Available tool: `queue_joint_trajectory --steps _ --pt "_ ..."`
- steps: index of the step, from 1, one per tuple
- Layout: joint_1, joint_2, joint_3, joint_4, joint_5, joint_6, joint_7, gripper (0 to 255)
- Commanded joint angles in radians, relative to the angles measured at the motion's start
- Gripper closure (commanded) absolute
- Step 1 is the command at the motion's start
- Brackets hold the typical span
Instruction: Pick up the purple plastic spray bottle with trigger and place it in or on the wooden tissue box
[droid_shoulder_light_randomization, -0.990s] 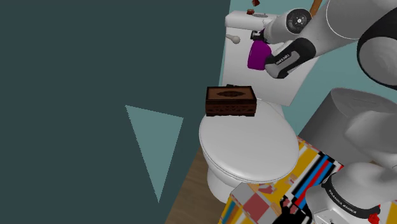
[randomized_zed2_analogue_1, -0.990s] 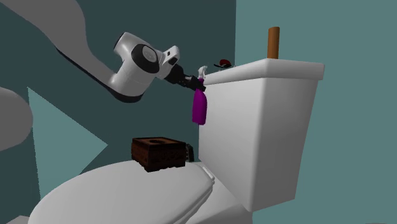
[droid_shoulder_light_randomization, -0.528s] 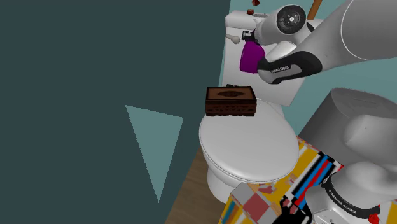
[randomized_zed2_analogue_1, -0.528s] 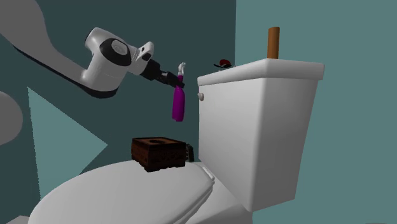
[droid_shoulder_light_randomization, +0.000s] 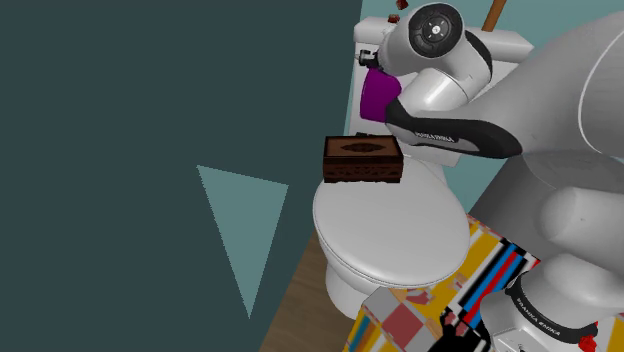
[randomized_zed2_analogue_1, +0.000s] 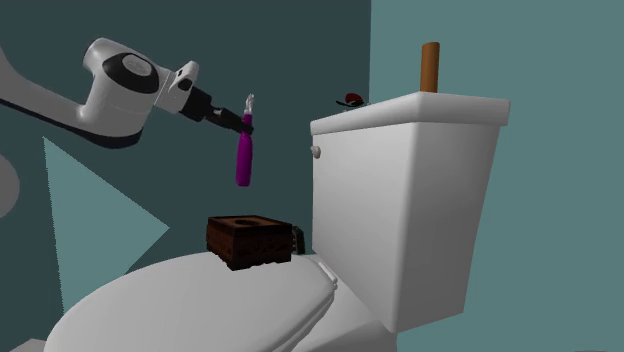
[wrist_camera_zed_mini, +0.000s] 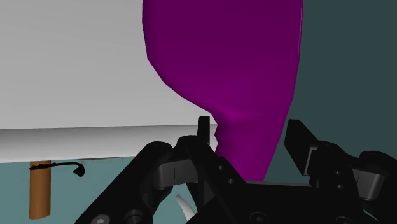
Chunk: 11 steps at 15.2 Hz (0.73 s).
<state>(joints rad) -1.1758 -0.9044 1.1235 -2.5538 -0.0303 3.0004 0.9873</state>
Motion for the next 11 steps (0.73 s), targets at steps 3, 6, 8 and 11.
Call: queue_joint_trajectory --steps 3,6,8,11 --pt "-0.006 -0.021 0.044 -0.022 0.011 0.016 0.035 255" --pt "-0.027 -0.029 0.082 -0.04 0.017 0.047 0.059 255" --pt "-0.042 -0.035 0.109 -0.051 0.021 0.068 0.075 255" --pt "-0.065 -0.044 0.151 -0.067 0.028 0.098 0.1 255"
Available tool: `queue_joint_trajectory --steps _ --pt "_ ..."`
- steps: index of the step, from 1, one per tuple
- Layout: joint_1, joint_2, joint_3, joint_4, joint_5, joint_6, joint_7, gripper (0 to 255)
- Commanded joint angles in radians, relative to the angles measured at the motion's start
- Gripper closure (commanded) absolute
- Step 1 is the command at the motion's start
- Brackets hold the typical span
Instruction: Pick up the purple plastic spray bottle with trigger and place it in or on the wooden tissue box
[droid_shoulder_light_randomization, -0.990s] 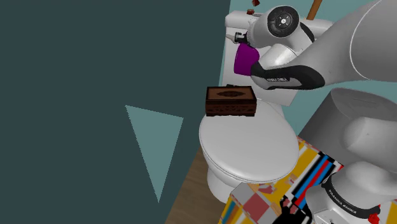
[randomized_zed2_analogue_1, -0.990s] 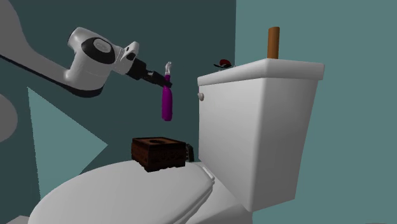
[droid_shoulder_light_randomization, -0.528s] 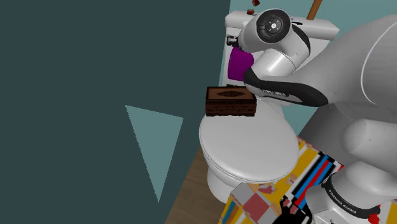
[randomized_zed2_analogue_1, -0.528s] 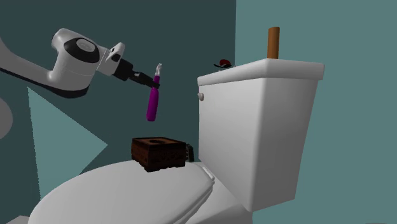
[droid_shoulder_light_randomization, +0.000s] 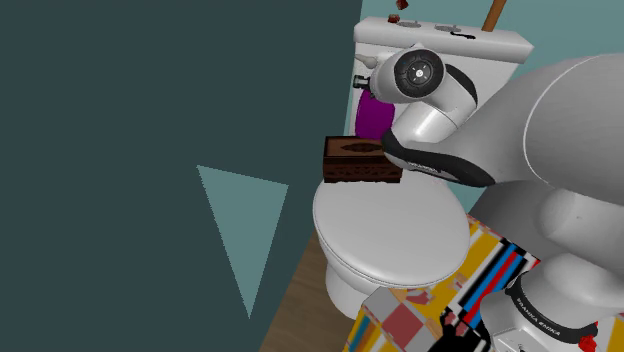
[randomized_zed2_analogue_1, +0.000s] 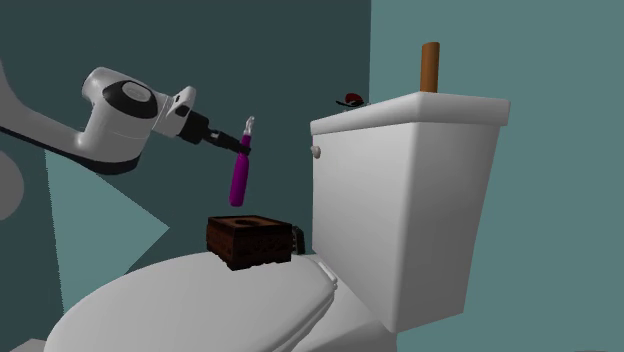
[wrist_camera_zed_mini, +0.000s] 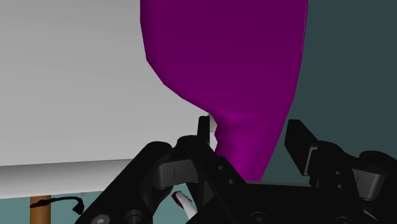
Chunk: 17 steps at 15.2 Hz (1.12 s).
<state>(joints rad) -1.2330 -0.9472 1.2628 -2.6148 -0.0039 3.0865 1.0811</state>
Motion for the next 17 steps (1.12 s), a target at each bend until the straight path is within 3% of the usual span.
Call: queue_joint_trajectory --steps 1,7,15,16,17 --pt "-0.016 -0.005 0.025 -0.01 0.004 0.022 0.014 255" --pt "-0.072 -0.03 0.121 -0.035 0.022 0.085 0.07 255" --pt "-0.072 -0.03 0.121 -0.035 0.022 0.085 0.069 255" --pt "-0.072 -0.03 0.121 -0.035 0.022 0.085 0.069 0" --pt "-0.072 -0.03 0.122 -0.035 0.022 0.086 0.069 0"
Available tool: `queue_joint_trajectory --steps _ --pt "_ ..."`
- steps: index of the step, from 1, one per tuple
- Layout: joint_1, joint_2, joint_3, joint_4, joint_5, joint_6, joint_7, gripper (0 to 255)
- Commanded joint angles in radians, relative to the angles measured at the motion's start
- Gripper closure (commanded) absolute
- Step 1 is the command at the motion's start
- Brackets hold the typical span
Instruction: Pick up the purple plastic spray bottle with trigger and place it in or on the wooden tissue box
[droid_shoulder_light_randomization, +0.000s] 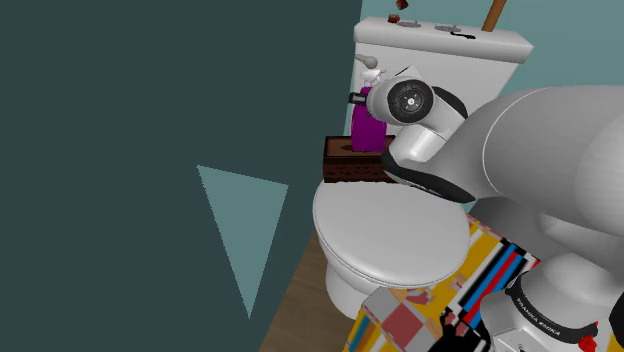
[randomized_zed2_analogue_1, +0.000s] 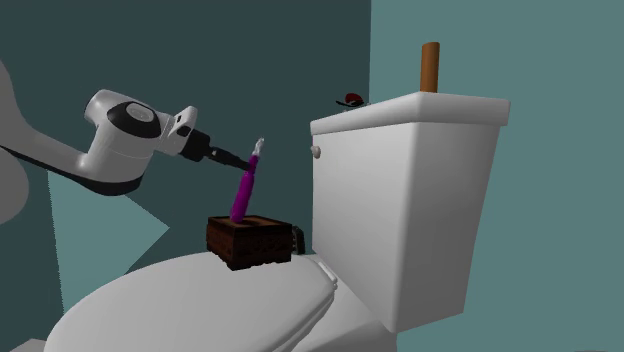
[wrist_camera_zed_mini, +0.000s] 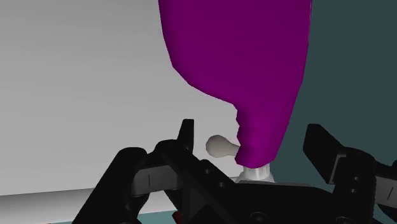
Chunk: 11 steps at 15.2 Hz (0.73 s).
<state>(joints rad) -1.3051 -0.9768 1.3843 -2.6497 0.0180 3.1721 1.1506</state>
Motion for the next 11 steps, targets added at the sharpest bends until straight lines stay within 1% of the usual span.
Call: queue_joint_trajectory --steps 1,4,7,8,11 --pt "0.0 0.0 0.0 0.0 0.0 0.0 0.0 0" --pt "0.0 0.0 0.0 0.0 0.0 0.0 0.0 0" --pt "0.17 -0.038 -0.09 -0.051 0.013 -0.096 -0.009 0" --pt "0.213 -0.05 -0.112 -0.063 0.017 -0.124 -0.012 0" --pt "0.213 -0.05 -0.112 -0.063 0.017 -0.124 -0.012 0"
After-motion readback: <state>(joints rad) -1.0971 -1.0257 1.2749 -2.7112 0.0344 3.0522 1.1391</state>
